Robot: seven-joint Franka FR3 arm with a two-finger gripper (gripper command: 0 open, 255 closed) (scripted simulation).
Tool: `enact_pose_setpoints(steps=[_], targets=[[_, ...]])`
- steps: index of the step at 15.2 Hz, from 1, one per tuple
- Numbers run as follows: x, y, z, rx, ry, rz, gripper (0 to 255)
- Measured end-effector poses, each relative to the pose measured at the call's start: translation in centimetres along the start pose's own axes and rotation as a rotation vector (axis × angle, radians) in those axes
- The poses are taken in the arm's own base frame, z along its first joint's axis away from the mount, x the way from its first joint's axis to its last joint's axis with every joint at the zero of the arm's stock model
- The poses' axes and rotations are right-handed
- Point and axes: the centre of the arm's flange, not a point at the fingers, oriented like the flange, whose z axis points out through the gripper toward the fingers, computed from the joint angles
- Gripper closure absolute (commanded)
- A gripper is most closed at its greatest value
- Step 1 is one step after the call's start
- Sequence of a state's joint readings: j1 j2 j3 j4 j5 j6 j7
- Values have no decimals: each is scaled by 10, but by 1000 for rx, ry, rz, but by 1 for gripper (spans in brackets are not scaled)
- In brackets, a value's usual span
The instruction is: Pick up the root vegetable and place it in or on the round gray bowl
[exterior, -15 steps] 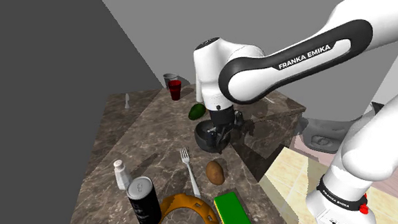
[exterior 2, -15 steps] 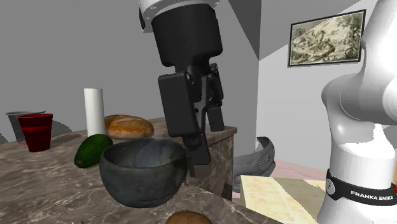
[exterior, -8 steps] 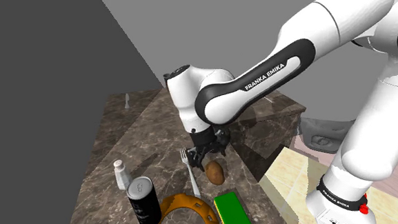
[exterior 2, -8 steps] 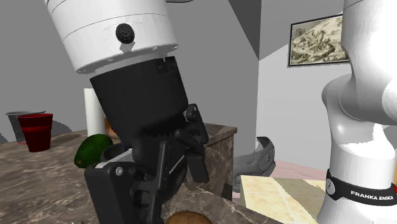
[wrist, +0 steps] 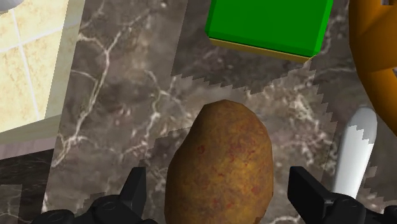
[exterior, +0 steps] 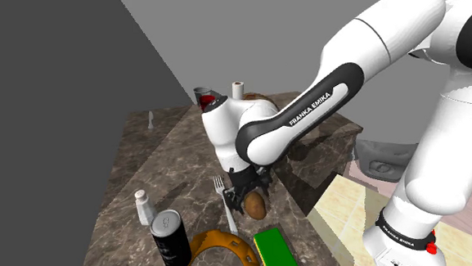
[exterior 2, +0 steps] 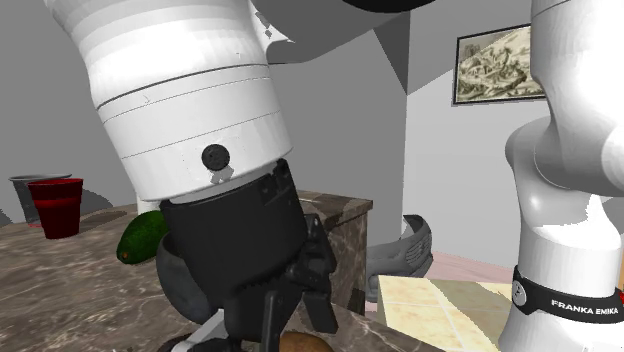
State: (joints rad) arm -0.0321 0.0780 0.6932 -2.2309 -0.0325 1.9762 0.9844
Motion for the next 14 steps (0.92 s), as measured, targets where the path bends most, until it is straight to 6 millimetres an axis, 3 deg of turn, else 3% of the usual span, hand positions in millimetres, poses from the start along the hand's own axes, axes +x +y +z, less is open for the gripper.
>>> enact_pose_setpoints(steps=[6,7,14], targets=[[0,0,4,0,0,0,0],[0,0,4,0,0,0,255],[0,0,4,0,0,1,255]])
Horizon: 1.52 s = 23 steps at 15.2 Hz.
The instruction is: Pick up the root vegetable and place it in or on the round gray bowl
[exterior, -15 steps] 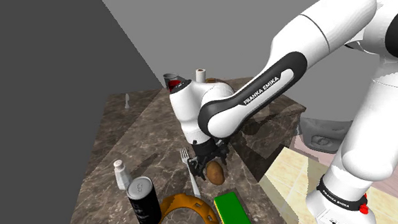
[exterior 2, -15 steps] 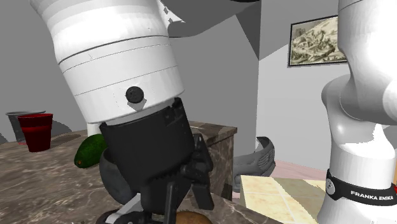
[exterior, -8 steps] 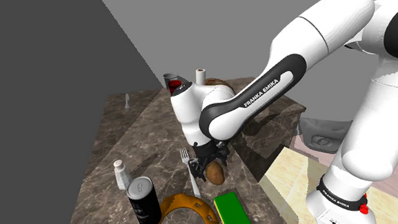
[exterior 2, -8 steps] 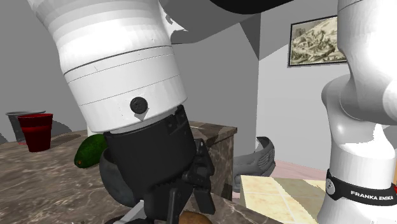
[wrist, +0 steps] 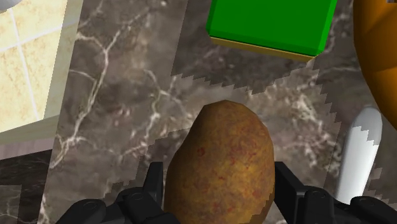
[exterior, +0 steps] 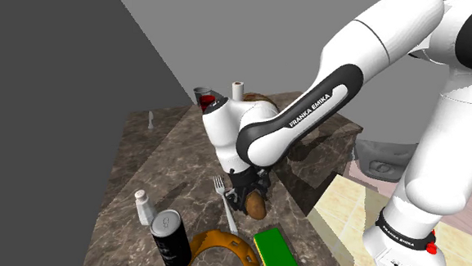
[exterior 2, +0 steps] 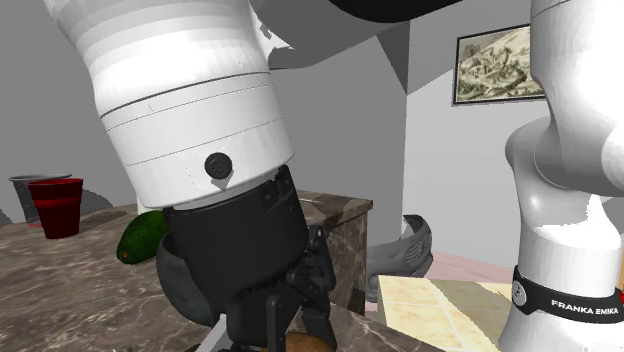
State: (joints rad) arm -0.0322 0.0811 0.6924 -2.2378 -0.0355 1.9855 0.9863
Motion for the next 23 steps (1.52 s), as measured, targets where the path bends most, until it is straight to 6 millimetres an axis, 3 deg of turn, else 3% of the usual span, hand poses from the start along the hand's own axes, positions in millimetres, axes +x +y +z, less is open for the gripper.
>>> enact_pose_setpoints(steps=[5,23], targets=[[-2,1,-6,1,0,0,255],[-19,24,-94,1,0,-1,255]])
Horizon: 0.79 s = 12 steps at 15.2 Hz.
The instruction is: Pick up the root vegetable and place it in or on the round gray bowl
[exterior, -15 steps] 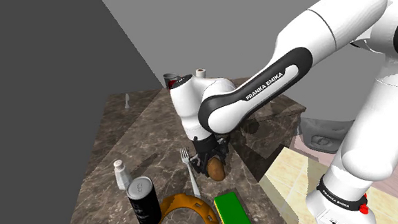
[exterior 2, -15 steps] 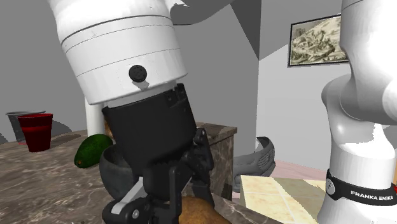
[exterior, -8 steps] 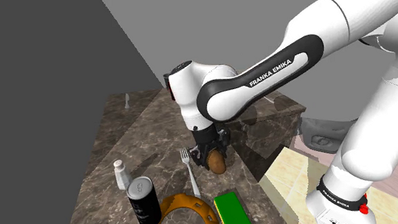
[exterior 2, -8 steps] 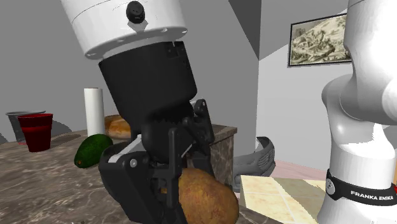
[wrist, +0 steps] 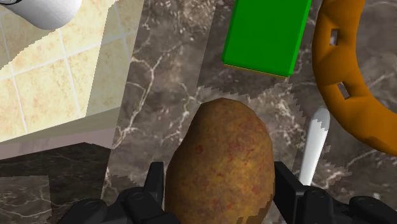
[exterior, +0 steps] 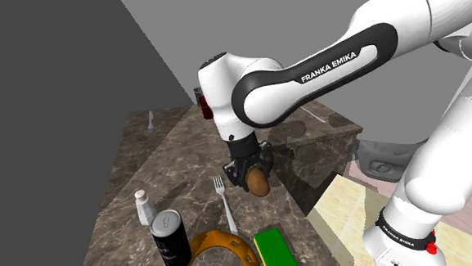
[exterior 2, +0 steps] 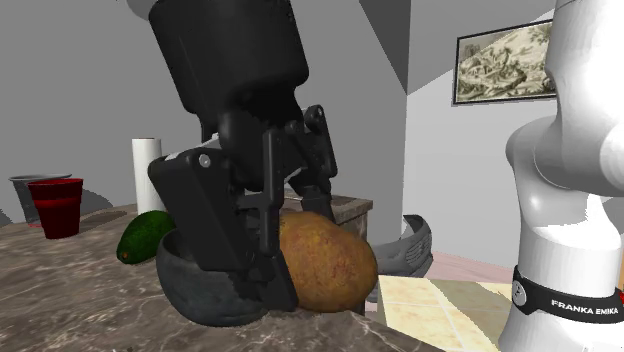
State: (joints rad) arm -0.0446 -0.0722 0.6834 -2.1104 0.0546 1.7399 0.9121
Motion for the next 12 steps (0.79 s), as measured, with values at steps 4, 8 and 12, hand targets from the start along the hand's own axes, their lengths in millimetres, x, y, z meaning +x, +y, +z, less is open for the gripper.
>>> enact_pose_setpoints(steps=[4,8,12], targets=[[-5,5,-22,0,0,0,255],[-9,11,-42,0,0,0,255],[-13,15,-63,0,0,0,255]])
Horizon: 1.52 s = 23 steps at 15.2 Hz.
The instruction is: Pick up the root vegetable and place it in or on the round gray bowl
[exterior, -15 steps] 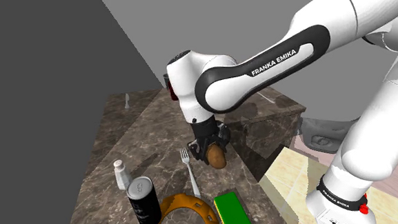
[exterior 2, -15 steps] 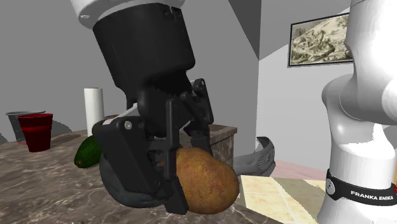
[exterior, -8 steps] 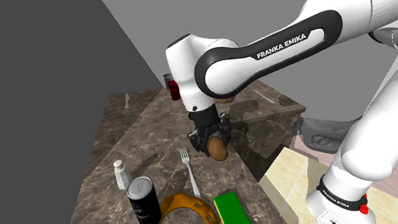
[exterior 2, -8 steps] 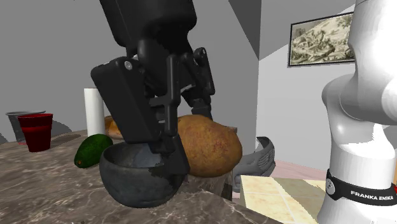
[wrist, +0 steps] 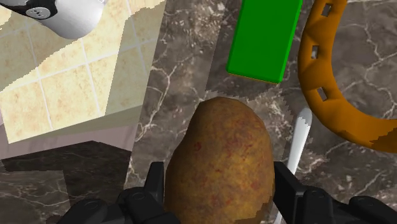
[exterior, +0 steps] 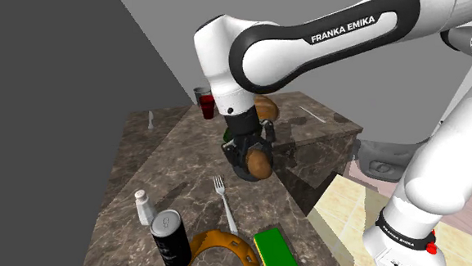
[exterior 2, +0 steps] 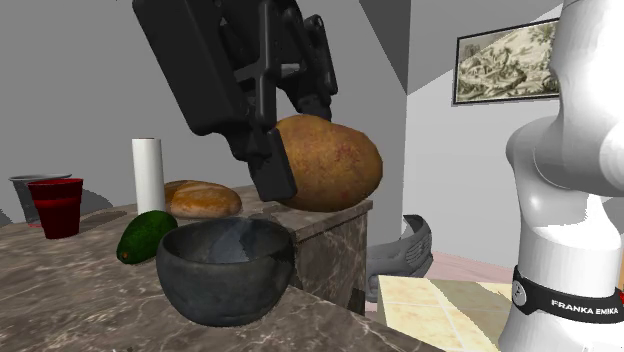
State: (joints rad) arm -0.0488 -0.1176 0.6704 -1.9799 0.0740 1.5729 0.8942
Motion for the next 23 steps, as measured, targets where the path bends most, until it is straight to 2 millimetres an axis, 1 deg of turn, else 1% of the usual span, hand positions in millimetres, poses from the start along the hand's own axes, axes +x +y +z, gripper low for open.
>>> enact_pose_setpoints(steps=[1,2,4,7,8,10,13,14,16,23], targets=[[0,1,-2,0,0,0,255],[4,4,-6,0,0,0,255],[22,18,-9,0,0,1,255],[56,34,-10,0,-1,1,255],[65,41,-12,0,-1,1,255],[87,55,-11,0,-1,1,255],[123,79,-15,0,-1,0,255],[135,84,-15,0,0,1,255],[143,88,-9,0,-1,1,255],[152,80,24,-1,-1,0,255]])
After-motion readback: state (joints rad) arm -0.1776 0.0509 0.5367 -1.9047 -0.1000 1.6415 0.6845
